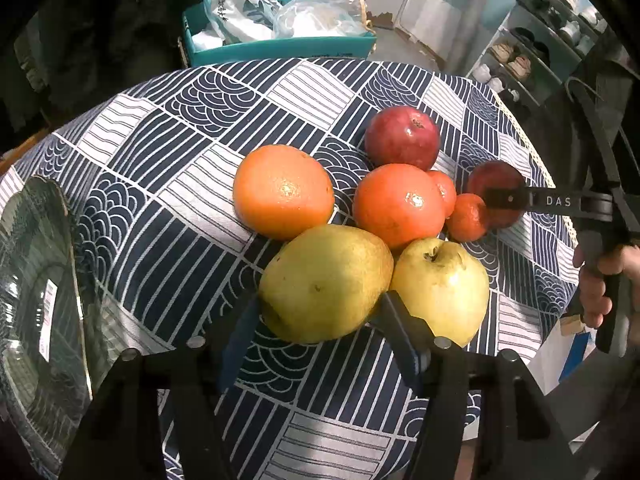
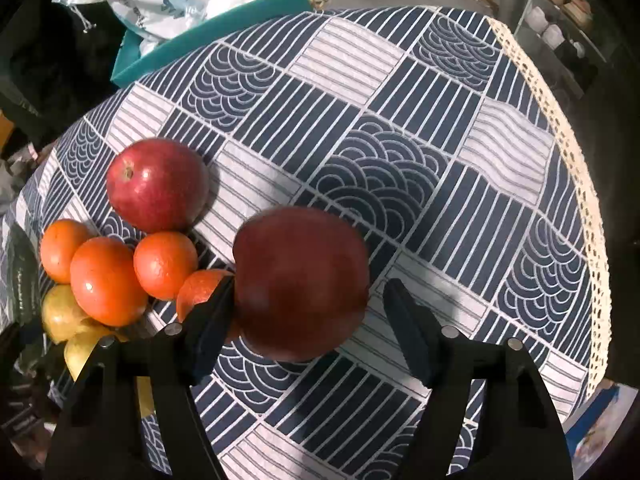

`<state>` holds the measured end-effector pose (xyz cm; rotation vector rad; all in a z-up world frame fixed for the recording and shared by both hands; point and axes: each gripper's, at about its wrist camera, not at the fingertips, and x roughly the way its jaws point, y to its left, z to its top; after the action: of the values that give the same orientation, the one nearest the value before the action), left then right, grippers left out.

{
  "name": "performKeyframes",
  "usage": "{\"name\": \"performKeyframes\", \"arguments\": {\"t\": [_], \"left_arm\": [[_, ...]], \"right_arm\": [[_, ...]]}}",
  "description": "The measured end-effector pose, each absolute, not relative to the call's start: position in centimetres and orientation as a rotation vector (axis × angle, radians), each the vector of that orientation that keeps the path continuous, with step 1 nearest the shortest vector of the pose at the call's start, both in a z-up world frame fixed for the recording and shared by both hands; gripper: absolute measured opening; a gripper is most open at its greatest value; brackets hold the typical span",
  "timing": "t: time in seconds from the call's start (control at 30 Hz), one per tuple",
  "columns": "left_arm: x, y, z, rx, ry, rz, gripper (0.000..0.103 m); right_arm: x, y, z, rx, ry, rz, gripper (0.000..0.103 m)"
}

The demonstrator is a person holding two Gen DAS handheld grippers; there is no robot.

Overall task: Organize fruits
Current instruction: 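Close the left gripper on the yellow pear while the right gripper lifts the red apple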

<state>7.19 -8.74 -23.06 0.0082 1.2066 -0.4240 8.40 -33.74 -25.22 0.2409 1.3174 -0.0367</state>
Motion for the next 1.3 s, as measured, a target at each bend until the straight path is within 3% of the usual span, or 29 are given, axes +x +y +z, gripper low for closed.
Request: {"name": "performKeyframes", "arguments": {"t": [0.2,0.83,1.3], "left_arm": [[7.8,-8.9,-24.1,-0.019,1.220,-0.433,0.075],[7.8,-9.6,-24.4,-0.026,1.205,-0.420,0.069],[6.3,-9.6,-20.1,-0.026,1.119,-0.415,0.069]], "right_arm": [[8.2,-34.0,-25.3,0.287,1.313,-0.015,0.064],[6.9,-33.1,-23.7,0.149,1.270,-0.032,0.059],[6.4,-31.4,-20.4,0.106,1.164,-0.008,0.059]]}}
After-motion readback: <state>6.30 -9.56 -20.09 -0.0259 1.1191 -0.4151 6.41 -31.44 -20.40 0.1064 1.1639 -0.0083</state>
